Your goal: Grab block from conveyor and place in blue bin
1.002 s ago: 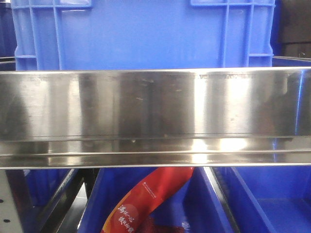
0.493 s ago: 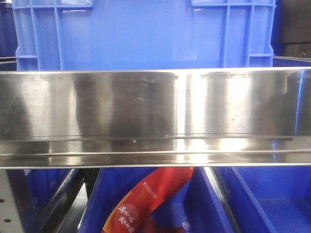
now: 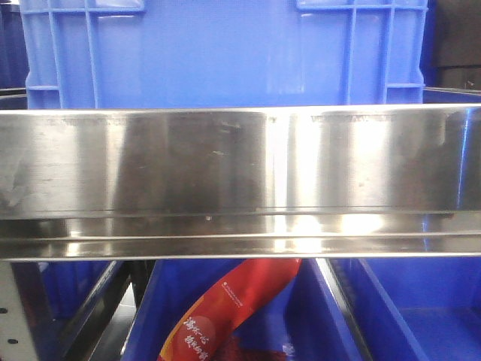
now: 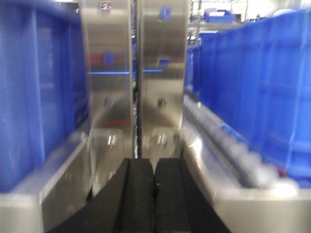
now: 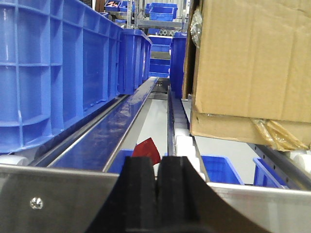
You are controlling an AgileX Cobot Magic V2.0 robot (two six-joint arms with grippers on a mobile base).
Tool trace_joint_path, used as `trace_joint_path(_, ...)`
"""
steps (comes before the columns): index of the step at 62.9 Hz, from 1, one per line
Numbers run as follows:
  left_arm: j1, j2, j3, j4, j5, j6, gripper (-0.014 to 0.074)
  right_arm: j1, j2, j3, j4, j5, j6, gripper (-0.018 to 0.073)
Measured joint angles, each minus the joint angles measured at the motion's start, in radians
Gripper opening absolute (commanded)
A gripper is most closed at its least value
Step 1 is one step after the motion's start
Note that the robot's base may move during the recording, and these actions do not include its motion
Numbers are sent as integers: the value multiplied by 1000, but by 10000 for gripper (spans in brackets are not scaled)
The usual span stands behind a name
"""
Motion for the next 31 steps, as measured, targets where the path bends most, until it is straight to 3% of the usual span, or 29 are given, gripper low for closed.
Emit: trace_joint_path(31, 2, -13, 24, 1, -37, -1, -111, 0, 0, 0, 0, 0, 0, -162)
